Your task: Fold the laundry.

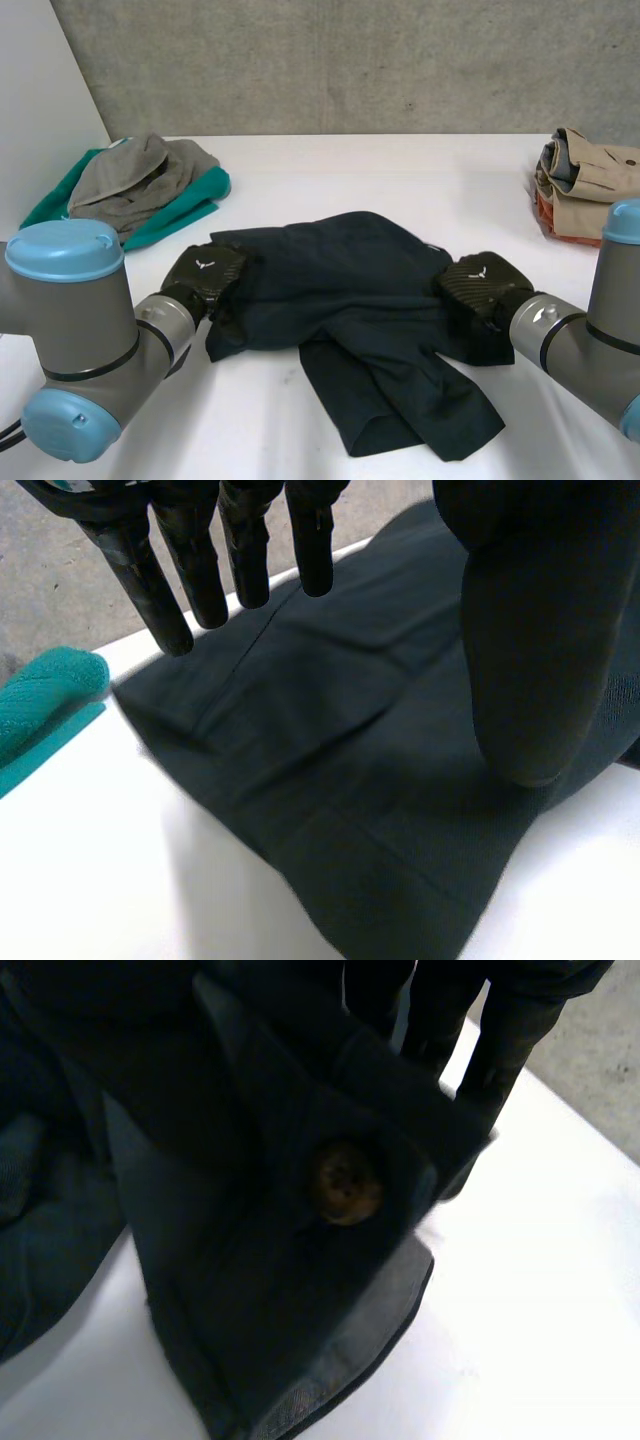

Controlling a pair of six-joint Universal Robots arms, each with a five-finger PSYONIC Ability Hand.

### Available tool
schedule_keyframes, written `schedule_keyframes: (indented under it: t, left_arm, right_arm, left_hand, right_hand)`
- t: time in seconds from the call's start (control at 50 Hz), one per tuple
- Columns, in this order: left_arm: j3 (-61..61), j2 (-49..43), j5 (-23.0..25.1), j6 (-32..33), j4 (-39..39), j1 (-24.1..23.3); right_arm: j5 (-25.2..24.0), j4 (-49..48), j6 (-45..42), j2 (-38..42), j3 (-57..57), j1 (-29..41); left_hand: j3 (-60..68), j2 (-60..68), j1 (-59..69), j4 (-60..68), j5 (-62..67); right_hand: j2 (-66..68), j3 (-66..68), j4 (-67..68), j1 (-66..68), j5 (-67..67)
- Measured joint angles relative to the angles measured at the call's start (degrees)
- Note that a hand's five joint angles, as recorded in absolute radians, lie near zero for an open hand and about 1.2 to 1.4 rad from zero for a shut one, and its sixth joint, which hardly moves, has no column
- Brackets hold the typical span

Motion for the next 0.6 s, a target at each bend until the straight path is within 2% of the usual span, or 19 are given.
schedule_keyframes:
  t: [0.06,0.14,0.2,0.22,0.24,0.26,0.3,0.36,0.5,0.6]
  left_arm:
    - [0.0,0.4,-0.1,0.0,0.2,0.0]
    - [0.6,2.6,-0.1,0.0,0.6,0.6]
    - [1.5,3.9,0.0,0.0,1.2,1.5]
    - [2.4,4.5,0.2,0.0,1.8,2.3]
    - [3.3,4.7,0.3,0.0,2.2,2.7]
    - [4.2,4.6,0.5,0.0,2.5,2.9]
    - [6.3,3.8,1.0,0.0,2.9,3.3]
    - [11.5,0.3,2.4,0.1,3.1,3.7]
    - [24.4,-10.1,5.5,0.7,-0.4,3.7]
    - [35.5,-19.6,8.6,1.9,-6.3,3.5]
  right_arm:
    - [0.9,0.7,-0.8,-1.3,1.0,-0.1]
    - [1.1,3.5,-4.8,-7.8,3.5,-0.6]
    - [1.0,6.0,-8.5,-11.8,4.7,-0.9]
    - [0.8,8.3,-11.9,-14.5,5.4,-1.0]
    - [0.7,9.5,-13.7,-15.6,5.6,-1.1]
    - [0.6,10.2,-14.7,-16.2,5.6,-1.2]
    - [0.5,12.0,-17.2,-17.4,5.3,-1.2]
    - [0.6,13.4,-18.5,-18.2,3.1,-1.1]
    - [0.6,13.7,-10.3,-16.5,-6.1,-0.8]
    - [0.6,14.6,0.2,-8.7,-17.1,-0.8]
  left_hand:
    - [0.0,0.0,0.0,0.0,0.0]
    - [0.0,0.0,0.0,-0.1,-0.1]
    - [-0.4,-0.4,-0.2,-0.6,-1.1]
    - [-0.6,-0.7,-0.2,-0.9,-1.5]
    - [-1.1,-1.2,-0.2,-1.4,-2.3]
    - [-1.2,-1.4,-0.2,-1.7,-2.7]
    - [-1.2,-1.6,-0.2,-1.9,-2.8]
    - [-1.2,-2.5,-1.2,-2.8,-3.7]
    - [-1.2,-2.6,-1.2,-2.8,-3.8]
    - [-1.2,-2.6,-1.2,-2.8,-3.7]
  right_hand:
    - [3.3,4.4,4.6,3.3,4.3]
    - [3.3,4.6,4.9,3.4,4.5]
    - [-10.6,-8.4,-8.3,-6.4,-8.3]
    - [-26.2,-24.5,-24.3,-22.8,-24.8]
    - [-37.8,-35.8,-35.5,-33.0,-36.6]
    - [-43.7,-41.8,-41.6,-38.3,-41.5]
    - [-50.5,-49.4,-49.2,-43.9,-49.0]
    - [-51.6,-51.1,-51.0,-44.3,-50.3]
    - [-51.6,-51.1,-51.0,-44.3,-50.3]
    - [-51.6,-51.1,-51.0,-44.3,-50.3]
